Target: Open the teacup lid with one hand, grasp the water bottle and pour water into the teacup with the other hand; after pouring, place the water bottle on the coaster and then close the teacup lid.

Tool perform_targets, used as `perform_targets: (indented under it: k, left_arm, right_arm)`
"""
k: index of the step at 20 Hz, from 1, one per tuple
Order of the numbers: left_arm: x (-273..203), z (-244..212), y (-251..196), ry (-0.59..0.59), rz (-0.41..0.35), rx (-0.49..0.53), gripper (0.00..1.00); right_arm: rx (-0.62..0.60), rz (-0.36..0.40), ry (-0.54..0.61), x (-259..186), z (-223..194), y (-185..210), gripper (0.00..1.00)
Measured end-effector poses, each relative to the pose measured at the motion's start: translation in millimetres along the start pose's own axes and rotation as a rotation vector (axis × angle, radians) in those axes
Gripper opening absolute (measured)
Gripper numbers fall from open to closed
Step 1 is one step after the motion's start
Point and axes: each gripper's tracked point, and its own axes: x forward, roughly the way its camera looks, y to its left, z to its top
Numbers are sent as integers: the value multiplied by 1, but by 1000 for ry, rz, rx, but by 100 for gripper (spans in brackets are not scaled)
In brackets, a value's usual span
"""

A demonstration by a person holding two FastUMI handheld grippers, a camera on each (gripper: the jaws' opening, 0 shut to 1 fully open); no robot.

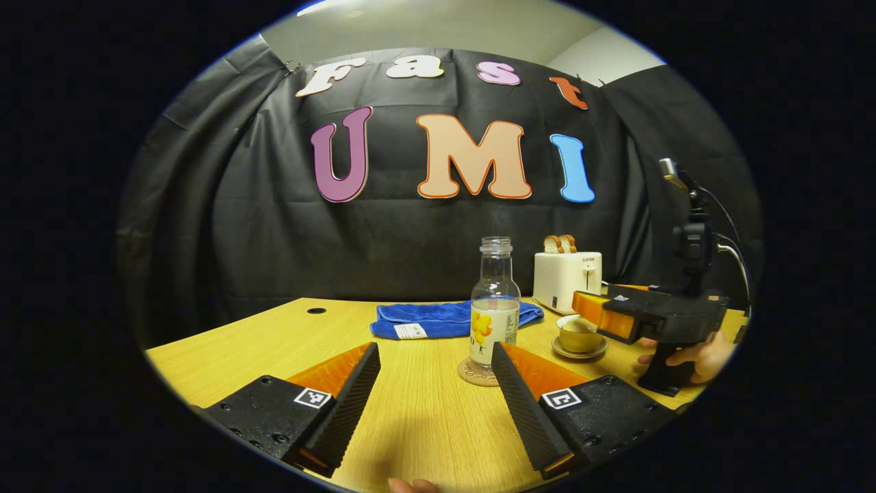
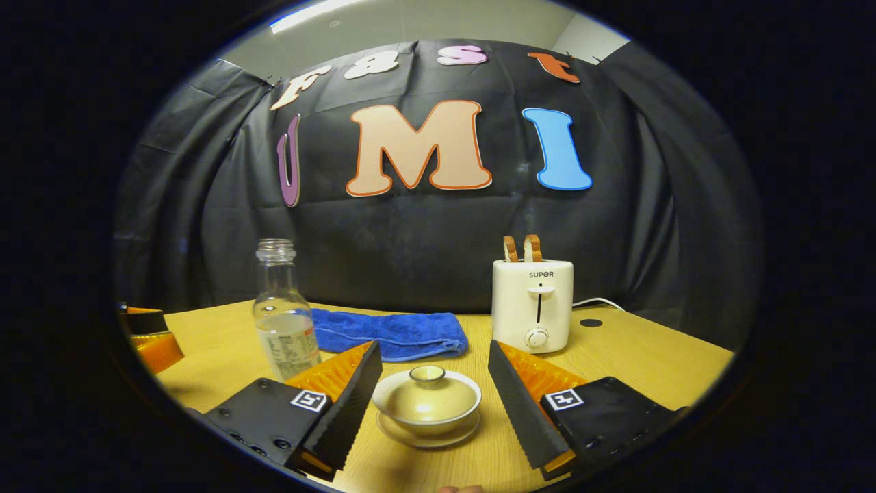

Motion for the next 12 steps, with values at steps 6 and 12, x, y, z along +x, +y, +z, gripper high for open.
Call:
perform_targets:
  k: [6, 12]
  left_arm:
    - [-12, -1, 1, 7, 33, -1, 96]
    - [-55, 9, -15, 8, 63, 12, 95]
  right_arm:
    - [3, -34, -9, -82, 4, 8, 97]
    - [0, -92, -10, -128, 6, 7, 99]
